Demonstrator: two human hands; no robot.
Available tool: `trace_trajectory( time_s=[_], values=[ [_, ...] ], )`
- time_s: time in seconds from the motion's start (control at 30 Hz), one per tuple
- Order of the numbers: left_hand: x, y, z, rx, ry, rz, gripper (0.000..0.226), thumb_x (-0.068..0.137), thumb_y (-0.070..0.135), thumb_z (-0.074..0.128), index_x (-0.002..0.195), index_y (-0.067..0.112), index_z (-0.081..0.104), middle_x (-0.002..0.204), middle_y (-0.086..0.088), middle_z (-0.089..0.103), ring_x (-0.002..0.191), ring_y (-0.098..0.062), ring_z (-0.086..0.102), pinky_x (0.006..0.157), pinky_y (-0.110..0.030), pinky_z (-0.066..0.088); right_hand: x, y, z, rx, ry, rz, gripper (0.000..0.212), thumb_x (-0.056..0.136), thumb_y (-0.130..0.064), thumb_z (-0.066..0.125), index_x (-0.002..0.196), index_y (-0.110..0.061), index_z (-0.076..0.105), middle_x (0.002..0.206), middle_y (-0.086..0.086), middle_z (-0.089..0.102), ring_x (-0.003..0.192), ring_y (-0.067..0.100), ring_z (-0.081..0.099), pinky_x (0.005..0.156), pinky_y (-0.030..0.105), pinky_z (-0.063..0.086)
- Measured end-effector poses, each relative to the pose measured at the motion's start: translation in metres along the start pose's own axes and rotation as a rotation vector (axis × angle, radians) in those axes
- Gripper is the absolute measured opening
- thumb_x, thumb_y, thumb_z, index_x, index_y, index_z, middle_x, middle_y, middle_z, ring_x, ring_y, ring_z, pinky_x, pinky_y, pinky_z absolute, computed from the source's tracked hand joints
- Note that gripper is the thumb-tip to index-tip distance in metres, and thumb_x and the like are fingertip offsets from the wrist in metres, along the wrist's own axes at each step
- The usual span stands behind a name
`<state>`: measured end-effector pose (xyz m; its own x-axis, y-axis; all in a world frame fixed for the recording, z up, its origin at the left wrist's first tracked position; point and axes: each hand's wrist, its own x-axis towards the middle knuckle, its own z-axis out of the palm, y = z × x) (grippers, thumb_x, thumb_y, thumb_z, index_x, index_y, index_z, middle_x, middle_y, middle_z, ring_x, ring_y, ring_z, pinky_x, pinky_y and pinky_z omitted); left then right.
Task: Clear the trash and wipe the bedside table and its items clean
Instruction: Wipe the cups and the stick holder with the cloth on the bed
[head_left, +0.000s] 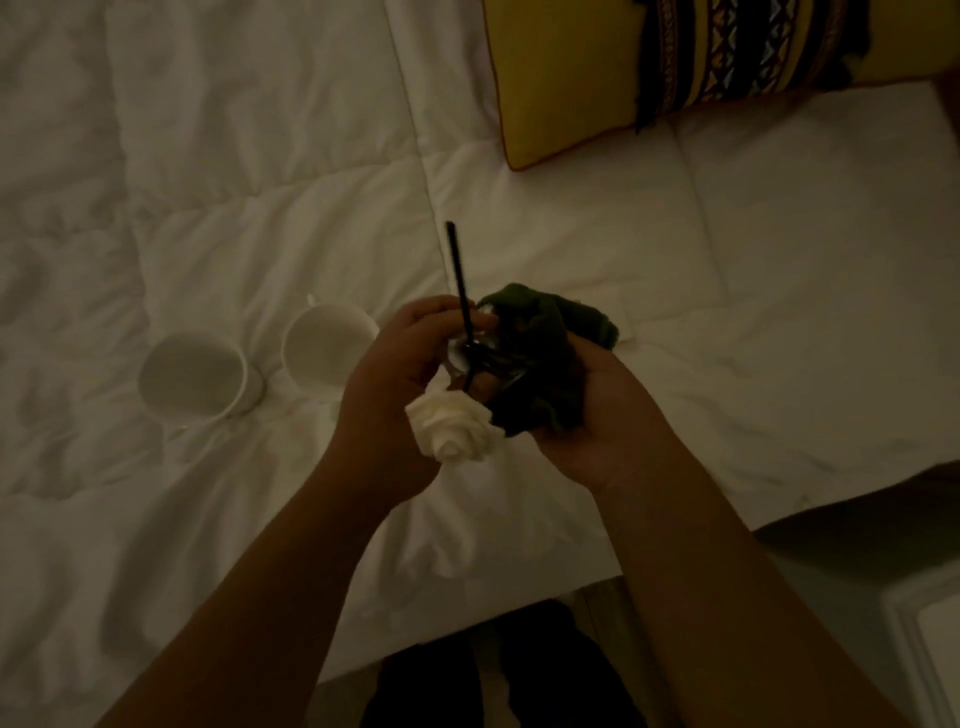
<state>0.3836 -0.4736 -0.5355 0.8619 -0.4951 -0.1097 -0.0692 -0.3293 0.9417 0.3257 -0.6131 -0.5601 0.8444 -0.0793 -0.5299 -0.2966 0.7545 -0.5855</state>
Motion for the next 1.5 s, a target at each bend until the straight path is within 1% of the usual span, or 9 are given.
trace_trajectory(
  time_s=[0.13, 0.2, 0.3, 0.53, 0.8, 1.0, 1.17, 1.33, 1.5],
  values=[
    [-0.009, -0.007, 0.016, -0.040, 0.208, -0.031, 0.041, 0.083, 0.013, 0.072, 0.114, 0.035, 0.057, 0.113, 0.020, 0.060, 0.108, 0.008, 0.057, 0.089, -0.013, 0.046, -0.012, 0.003, -0.027, 0.050, 0.052, -0.013, 0.035, 0.092, -0.022, 0.056, 0.125, -0.012, 0.062, 0.123, 0.016, 0.064, 0.110, 0.029, 0.063, 0.089, 0.043, 0.052],
    [-0.005, -0.011, 0.033, -0.147, 0.259, -0.062, 0.040, 0.078, 0.020, 0.074, 0.114, 0.032, 0.061, 0.114, 0.015, 0.064, 0.112, -0.003, 0.059, 0.095, -0.027, 0.050, -0.021, -0.002, -0.041, 0.122, 0.052, -0.015, 0.037, 0.093, -0.022, 0.053, 0.127, -0.009, 0.059, 0.093, 0.009, 0.071, 0.080, 0.018, 0.070, 0.068, 0.032, 0.056],
    [0.003, -0.013, 0.058, -0.202, 0.423, -0.140, 0.036, 0.070, 0.030, 0.074, 0.101, 0.045, 0.063, 0.105, 0.025, 0.066, 0.105, 0.003, 0.060, 0.086, -0.016, 0.050, -0.030, -0.016, -0.060, 0.182, 0.115, -0.034, 0.041, 0.100, -0.021, 0.042, 0.137, -0.003, 0.046, 0.057, -0.001, 0.050, 0.045, 0.006, 0.044, 0.050, 0.021, 0.045],
    [0.018, -0.045, 0.087, 0.068, 0.706, -0.339, 0.022, 0.080, 0.027, 0.071, 0.096, 0.041, 0.065, 0.110, 0.009, 0.064, 0.101, -0.005, 0.059, 0.090, -0.040, 0.052, -0.034, -0.065, -0.095, 0.098, 0.169, -0.063, 0.034, 0.097, -0.022, 0.048, 0.128, -0.012, 0.060, 0.121, 0.019, 0.063, 0.098, 0.028, 0.065, 0.069, 0.034, 0.056],
    [0.014, -0.055, 0.100, 0.234, 0.732, -0.439, 0.038, 0.077, 0.030, 0.075, 0.112, 0.019, 0.063, 0.111, 0.002, 0.062, 0.104, -0.019, 0.057, 0.089, -0.045, 0.049, -0.015, -0.098, -0.110, 0.130, 0.223, 0.002, 0.048, 0.082, -0.028, 0.062, 0.129, -0.016, 0.060, 0.115, 0.011, 0.068, 0.100, 0.024, 0.068, 0.070, 0.035, 0.056],
    [-0.029, -0.029, 0.120, 0.234, 0.808, -0.531, 0.051, 0.082, 0.024, 0.071, 0.128, 0.020, 0.049, 0.119, 0.004, 0.053, 0.105, -0.013, 0.054, 0.087, -0.027, 0.047, -0.009, -0.104, -0.112, 0.105, 0.153, -0.009, 0.038, 0.086, -0.026, 0.059, 0.122, -0.018, 0.066, 0.119, 0.012, 0.066, 0.108, 0.027, 0.065, 0.082, 0.041, 0.055],
    [-0.031, -0.007, 0.154, 0.463, 0.388, -0.184, 0.029, 0.085, 0.025, 0.059, 0.112, 0.016, 0.058, 0.110, -0.002, 0.059, 0.100, -0.015, 0.056, 0.084, -0.028, 0.050, -0.006, -0.101, -0.114, 0.073, 0.125, -0.045, 0.028, 0.085, -0.029, 0.061, 0.109, -0.022, 0.073, 0.111, 0.007, 0.071, 0.106, 0.024, 0.066, 0.082, 0.040, 0.055],
    [0.025, -0.017, 0.171, 0.410, 0.327, -0.427, 0.063, 0.087, 0.032, 0.064, 0.139, 0.016, 0.034, 0.138, -0.007, 0.038, 0.127, -0.023, 0.033, 0.103, -0.031, 0.030, -0.006, -0.098, -0.115, 0.075, 0.164, -0.097, 0.035, 0.078, -0.029, 0.068, 0.112, -0.021, 0.072, 0.115, 0.008, 0.069, 0.111, 0.025, 0.064, 0.084, 0.038, 0.054],
    [0.057, -0.022, 0.171, 0.119, 0.454, -0.619, 0.064, 0.085, 0.026, 0.070, 0.137, 0.014, 0.034, 0.126, -0.005, 0.052, 0.117, -0.022, 0.051, 0.100, -0.032, 0.046, -0.010, -0.103, -0.115, -0.175, 0.235, -0.300, 0.033, 0.084, -0.021, 0.066, 0.117, -0.018, 0.067, 0.114, 0.010, 0.070, 0.108, 0.029, 0.065, 0.081, 0.040, 0.055]
  ],
)
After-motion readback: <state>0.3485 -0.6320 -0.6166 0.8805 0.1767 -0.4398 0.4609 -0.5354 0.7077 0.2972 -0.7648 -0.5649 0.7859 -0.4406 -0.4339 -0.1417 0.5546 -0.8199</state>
